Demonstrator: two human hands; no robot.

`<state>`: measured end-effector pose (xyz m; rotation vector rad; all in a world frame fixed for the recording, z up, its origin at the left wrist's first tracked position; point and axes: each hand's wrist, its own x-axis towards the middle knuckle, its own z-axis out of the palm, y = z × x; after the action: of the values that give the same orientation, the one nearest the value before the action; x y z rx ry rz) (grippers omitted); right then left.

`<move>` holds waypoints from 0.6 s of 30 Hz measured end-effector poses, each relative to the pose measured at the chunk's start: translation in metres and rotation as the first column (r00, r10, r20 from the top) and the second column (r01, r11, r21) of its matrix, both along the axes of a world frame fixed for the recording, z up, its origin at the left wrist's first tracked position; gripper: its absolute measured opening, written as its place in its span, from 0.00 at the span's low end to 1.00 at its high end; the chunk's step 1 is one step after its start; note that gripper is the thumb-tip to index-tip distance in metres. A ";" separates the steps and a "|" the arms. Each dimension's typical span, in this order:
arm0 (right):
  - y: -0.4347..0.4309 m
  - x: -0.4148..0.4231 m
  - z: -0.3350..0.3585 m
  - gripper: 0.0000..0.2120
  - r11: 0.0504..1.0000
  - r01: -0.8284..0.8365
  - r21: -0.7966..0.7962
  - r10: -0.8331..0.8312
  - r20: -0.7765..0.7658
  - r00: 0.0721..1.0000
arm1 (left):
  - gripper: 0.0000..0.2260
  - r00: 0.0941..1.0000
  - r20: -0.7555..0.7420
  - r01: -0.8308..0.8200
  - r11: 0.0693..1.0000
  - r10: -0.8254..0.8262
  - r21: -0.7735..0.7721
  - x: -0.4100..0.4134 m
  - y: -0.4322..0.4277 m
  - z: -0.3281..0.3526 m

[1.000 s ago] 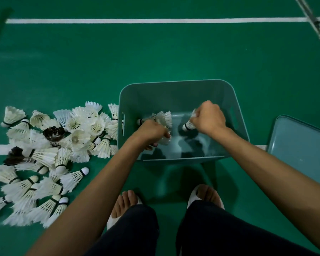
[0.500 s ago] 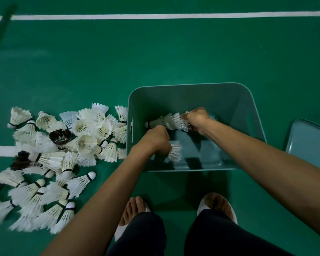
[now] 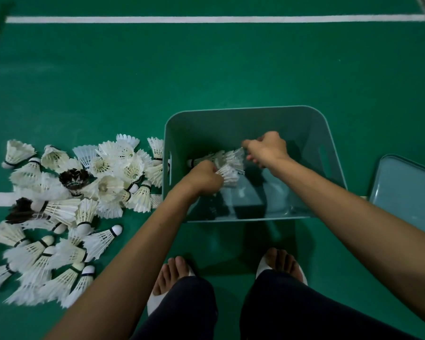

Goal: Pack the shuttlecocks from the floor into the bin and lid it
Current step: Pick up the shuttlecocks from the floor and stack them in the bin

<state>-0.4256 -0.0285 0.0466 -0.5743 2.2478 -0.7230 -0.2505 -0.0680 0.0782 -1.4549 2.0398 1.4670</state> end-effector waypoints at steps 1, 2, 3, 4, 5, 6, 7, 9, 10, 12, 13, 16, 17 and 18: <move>0.006 0.005 0.013 0.19 0.999 -0.038 -0.022 0.040 0.090 0.995 | 0.09 0.997 -0.060 -0.049 0.999 0.049 -0.006 -0.001 0.003 0.001; 0.012 0.012 0.026 0.20 0.995 -0.097 -0.025 0.100 0.184 0.978 | 0.08 0.988 -0.126 -0.095 0.995 0.092 -0.017 -0.003 0.006 0.002; 0.017 0.016 0.036 0.20 0.986 -0.164 -0.027 0.165 0.258 0.952 | 0.04 0.975 -0.186 -0.131 0.991 0.123 -0.027 -0.004 0.009 0.003; 0.023 0.020 0.044 0.18 0.975 -0.221 -0.034 0.221 0.305 0.926 | 0.03 0.961 -0.241 -0.149 0.988 0.136 -0.036 -0.006 0.013 0.006; 0.027 0.023 0.049 0.15 0.966 -0.254 -0.043 0.255 0.320 0.913 | 0.06 0.950 -0.283 -0.151 0.988 0.133 -0.044 -0.007 0.016 0.007; 0.031 0.022 0.053 0.15 0.965 -0.258 -0.048 0.260 0.311 0.914 | 0.08 0.944 -0.307 -0.144 0.988 0.121 -0.051 -0.008 0.020 0.007; 0.034 0.019 0.054 0.14 0.969 -0.243 -0.035 0.243 0.281 0.928 | 0.11 0.948 -0.301 -0.131 0.989 0.106 -0.066 -0.009 0.023 0.007; 0.038 0.009 0.055 0.09 0.976 -0.212 0.052 0.203 0.140 0.969 | 0.16 0.975 -0.218 -0.076 0.987 0.044 -0.140 -0.009 0.028 0.008; 0.040 0.003 0.056 0.08 0.972 -0.203 0.118 0.202 0.020 0.979 | 0.17 0.990 -0.142 -0.023 0.979 -0.006 -0.203 -0.008 0.030 0.007; 0.045 -0.007 0.055 0.07 0.961 -0.157 0.226 0.204 -0.201 0.958 | 0.20 0.996 0.034 0.086 0.958 -0.079 -0.274 -0.006 0.031 0.004; 0.047 -0.011 0.053 0.07 0.961 -0.125 0.247 0.192 -0.269 0.944 | 0.22 0.989 0.116 0.123 0.954 -0.094 -0.273 -0.005 0.031 0.004; 0.044 -0.020 0.037 0.06 0.971 -0.057 0.232 0.125 -0.292 0.948 | 0.25 0.945 0.299 0.214 0.937 -0.129 -0.275 -0.003 0.028 0.002; 0.041 -0.021 0.029 0.06 0.977 -0.037 0.209 0.088 -0.239 0.967 | 0.25 0.922 0.356 0.258 0.926 -0.151 -0.274 -0.003 0.026 0.002; 0.037 -0.022 0.020 0.06 0.983 -0.010 0.181 0.041 -0.171 0.984 | 0.26 0.894 0.411 0.305 0.916 -0.180 -0.262 -0.002 0.023 0.002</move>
<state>-0.4476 0.0083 0.0670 -0.5964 2.4310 -0.4655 -0.2529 -0.0449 0.0799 -1.3885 2.1733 0.7084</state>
